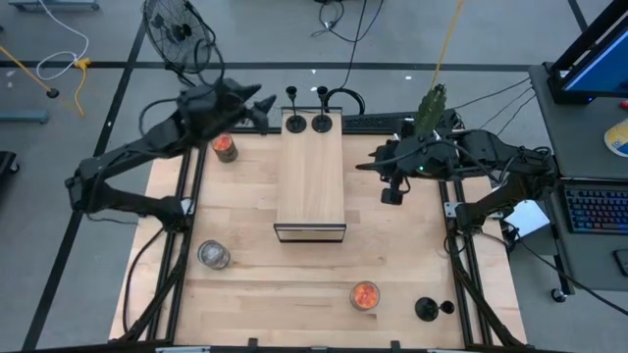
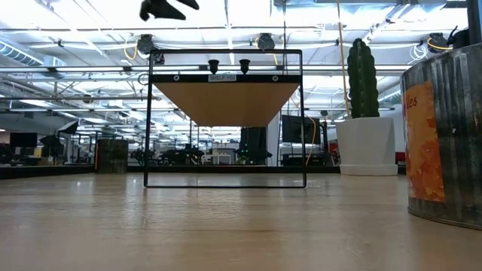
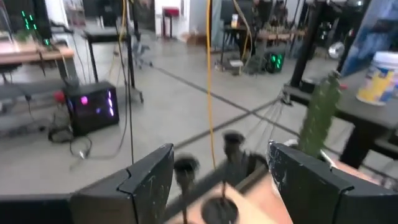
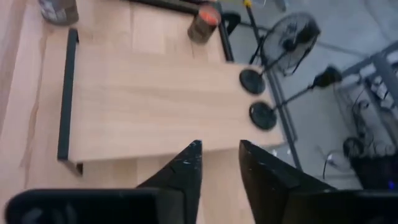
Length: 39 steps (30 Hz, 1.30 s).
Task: Pick & Place candle stick holders
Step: Put the black candle holder on the shelf
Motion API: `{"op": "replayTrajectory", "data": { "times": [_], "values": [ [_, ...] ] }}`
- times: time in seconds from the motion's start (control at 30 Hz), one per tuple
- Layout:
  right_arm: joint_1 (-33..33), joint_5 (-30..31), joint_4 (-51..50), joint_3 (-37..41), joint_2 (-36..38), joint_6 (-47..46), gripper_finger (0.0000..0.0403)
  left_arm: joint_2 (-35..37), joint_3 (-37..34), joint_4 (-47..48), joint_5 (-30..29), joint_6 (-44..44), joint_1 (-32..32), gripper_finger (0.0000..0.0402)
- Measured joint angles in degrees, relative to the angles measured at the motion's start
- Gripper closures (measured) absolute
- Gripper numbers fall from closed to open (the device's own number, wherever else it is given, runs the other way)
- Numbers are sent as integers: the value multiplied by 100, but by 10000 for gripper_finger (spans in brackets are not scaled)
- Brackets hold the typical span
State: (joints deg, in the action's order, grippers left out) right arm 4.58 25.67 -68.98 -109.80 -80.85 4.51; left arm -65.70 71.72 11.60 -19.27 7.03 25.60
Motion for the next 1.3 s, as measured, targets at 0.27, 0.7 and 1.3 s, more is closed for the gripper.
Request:
{"op": "replayTrajectory", "data": {
  "times": [0.27, 0.7, 1.3],
  "values": [
    [2, -18, -489, 0, 230, -454, 398, 728, 0, 1453, -480, 619, -804, 238],
    [569, -21, 358, 1311, 1379, -1049, 402, 960, -250, 2391, -343, 996, -1668, 388],
    [1913, -1237, 1331, 3830, 3089, -2408, 402, 2461, -3777, -814, -159, 1743, -2597, 385]
  ]
}}
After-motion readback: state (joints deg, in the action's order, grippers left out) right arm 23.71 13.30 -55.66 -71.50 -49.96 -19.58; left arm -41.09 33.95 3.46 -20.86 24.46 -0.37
